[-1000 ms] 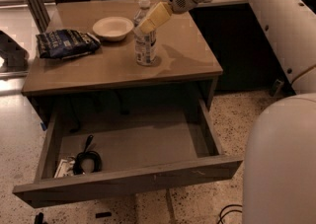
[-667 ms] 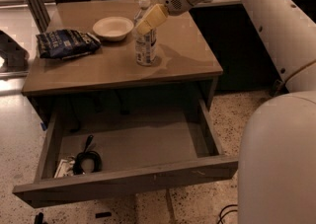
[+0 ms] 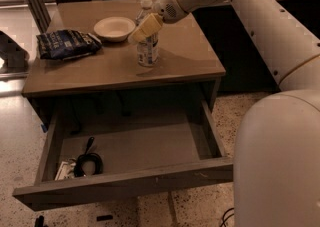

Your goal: Place blue plastic bottle into top drawer

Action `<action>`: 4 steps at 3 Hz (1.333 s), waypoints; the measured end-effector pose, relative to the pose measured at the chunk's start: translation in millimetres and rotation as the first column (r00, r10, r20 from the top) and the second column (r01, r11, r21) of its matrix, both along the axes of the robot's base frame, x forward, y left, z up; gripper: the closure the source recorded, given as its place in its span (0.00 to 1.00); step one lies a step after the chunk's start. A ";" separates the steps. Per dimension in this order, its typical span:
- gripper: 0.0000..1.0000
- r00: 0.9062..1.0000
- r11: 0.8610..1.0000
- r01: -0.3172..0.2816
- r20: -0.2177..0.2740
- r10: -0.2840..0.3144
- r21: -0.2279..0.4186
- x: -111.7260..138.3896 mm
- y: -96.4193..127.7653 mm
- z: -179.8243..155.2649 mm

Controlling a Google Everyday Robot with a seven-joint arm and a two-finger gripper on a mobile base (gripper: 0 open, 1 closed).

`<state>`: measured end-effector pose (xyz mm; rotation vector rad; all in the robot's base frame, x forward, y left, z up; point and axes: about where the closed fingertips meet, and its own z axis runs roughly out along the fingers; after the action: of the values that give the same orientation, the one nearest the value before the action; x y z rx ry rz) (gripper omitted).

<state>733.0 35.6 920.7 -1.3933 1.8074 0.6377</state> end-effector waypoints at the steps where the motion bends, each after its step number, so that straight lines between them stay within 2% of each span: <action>1: 0.42 1.000 1.000 0.000 0.000 0.000 0.000 0.0 0.0 0.0; 3: 0.89 1.000 1.000 0.000 0.000 0.000 0.000 0.0 0.1 -0.1; 4: 1.00 1.000 1.000 0.000 0.000 0.000 0.000 -0.1 0.1 0.0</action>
Offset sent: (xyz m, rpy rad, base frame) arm 0.0000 0.0000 0.0000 0.0000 0.0000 0.0000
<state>732.9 35.7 920.7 -1.3935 1.8073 0.6380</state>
